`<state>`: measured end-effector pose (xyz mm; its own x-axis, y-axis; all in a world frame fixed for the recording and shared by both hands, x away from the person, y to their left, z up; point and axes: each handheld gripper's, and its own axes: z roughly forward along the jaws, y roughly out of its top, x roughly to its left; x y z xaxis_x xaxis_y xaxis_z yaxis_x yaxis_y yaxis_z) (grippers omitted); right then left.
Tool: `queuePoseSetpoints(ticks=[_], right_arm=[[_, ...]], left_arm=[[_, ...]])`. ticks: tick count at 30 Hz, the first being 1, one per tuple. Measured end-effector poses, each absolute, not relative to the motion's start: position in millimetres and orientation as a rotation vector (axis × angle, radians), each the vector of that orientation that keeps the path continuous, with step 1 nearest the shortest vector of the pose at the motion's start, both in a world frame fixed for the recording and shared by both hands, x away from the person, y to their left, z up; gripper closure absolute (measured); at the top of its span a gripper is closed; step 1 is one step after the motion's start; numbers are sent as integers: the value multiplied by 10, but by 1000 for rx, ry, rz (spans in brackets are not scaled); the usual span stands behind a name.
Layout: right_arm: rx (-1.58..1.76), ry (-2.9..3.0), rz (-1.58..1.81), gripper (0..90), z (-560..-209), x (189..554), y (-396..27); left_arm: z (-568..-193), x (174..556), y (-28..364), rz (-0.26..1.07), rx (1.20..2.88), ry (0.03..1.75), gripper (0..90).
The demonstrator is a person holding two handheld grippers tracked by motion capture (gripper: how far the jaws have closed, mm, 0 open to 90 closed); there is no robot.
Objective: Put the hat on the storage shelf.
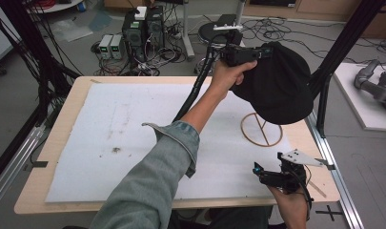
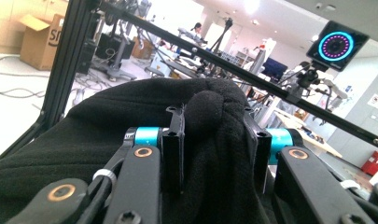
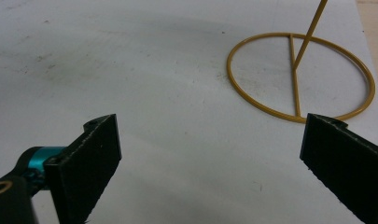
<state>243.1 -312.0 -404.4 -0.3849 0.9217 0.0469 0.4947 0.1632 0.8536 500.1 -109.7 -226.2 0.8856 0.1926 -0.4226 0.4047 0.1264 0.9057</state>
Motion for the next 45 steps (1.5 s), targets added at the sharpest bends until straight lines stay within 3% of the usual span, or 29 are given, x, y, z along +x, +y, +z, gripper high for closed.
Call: queuePoseSetpoints(ticks=[21, 45], right_arm=[[1337, 1964, 1141, 48, -4057, 2436, -3117], [1328, 1969, 1141, 49, -4058, 2440, -3110]], left_arm=[[-2510, 5026, -1402, -169, 1549, 521, 661], [-2672, 5037, -1466, -154, 1590, 521, 616]])
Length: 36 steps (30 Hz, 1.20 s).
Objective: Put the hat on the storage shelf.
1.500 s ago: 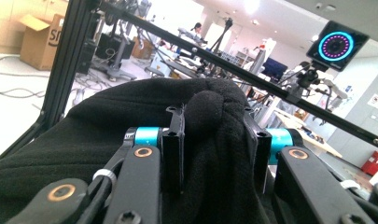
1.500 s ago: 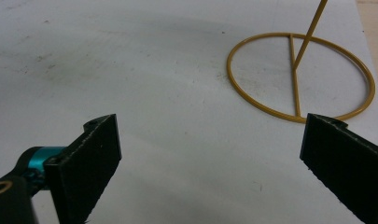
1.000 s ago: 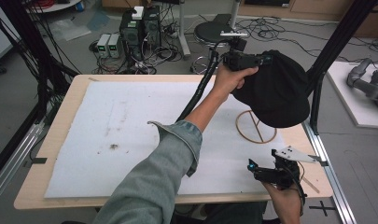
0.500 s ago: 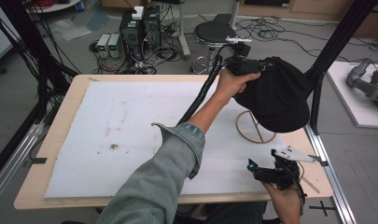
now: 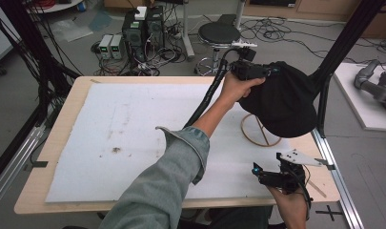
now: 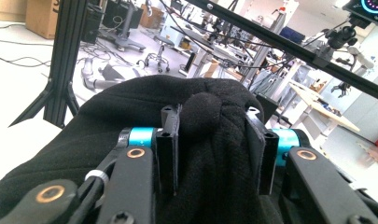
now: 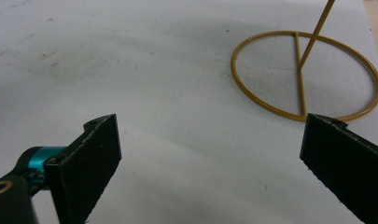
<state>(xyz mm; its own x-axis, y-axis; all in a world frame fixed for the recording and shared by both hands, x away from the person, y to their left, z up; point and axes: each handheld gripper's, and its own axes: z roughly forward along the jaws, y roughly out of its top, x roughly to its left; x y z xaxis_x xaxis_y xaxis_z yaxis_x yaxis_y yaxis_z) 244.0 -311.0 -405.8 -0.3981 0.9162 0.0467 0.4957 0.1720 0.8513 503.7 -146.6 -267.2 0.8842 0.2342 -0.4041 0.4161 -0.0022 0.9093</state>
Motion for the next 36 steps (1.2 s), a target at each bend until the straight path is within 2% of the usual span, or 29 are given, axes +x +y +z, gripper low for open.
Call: queuePoseSetpoints(ticks=[20, 36], right_arm=[[1322, 1979, 1135, 49, -4073, 2455, -3094], [1327, 1986, 1132, 49, -4085, 2458, -3077]], left_arm=[[-2720, 5026, -1485, -126, 1608, 526, 422], [-2693, 5026, -1419, -115, 1607, 529, 405]])
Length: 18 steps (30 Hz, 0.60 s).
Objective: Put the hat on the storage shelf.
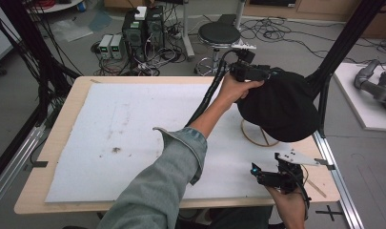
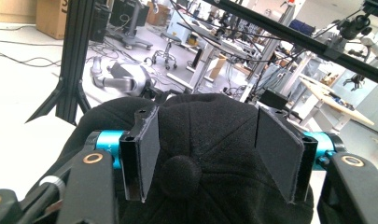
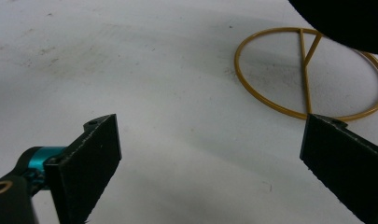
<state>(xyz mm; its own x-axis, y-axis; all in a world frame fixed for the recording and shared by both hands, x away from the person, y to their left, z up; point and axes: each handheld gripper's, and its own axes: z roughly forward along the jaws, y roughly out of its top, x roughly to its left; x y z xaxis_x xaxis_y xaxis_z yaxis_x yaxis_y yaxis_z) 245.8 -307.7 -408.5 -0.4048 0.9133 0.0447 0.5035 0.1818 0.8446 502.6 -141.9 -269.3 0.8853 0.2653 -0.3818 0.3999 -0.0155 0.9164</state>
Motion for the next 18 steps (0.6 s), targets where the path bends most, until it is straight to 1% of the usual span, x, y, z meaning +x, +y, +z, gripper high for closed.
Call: queuePoseSetpoints(ticks=[8, 18], right_arm=[[1326, 1989, 1130, 49, -4087, 2465, -3044], [1309, 2009, 1123, 49, -4097, 2502, -2997]], left_arm=[[-2650, 5017, -1286, -100, 1612, 526, 399], [-2606, 4985, -962, -44, 1627, 528, 392]])
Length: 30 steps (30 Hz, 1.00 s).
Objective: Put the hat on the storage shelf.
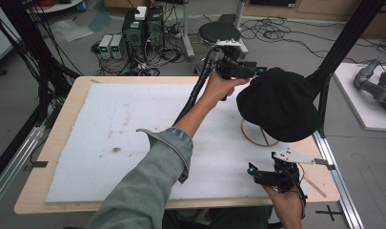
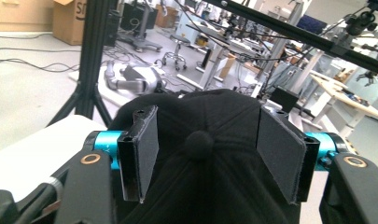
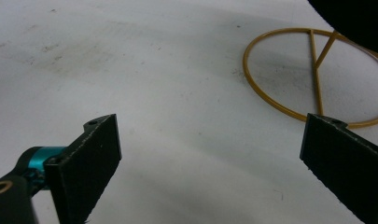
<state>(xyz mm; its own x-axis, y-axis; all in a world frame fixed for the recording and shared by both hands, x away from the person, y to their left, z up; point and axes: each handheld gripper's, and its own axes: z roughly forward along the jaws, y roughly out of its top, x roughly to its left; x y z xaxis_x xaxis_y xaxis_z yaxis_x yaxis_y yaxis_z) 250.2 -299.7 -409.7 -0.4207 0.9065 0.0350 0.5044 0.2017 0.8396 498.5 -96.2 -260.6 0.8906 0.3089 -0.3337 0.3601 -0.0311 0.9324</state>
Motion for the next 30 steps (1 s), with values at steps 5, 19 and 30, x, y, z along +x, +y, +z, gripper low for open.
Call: queuePoseSetpoints(ticks=[5, 19, 30], right_arm=[[1303, 2009, 1126, 49, -4099, 2529, -2973], [1276, 2046, 1134, 49, -4106, 2639, -2866], [1267, 2062, 1137, 49, -4116, 2674, -2807]], left_arm=[[-2622, 4982, -754, -18, 1630, 547, 388], [-2694, 4903, -85, 74, 1675, 573, 377], [-2866, 4791, 507, 135, 1673, 640, 372]])
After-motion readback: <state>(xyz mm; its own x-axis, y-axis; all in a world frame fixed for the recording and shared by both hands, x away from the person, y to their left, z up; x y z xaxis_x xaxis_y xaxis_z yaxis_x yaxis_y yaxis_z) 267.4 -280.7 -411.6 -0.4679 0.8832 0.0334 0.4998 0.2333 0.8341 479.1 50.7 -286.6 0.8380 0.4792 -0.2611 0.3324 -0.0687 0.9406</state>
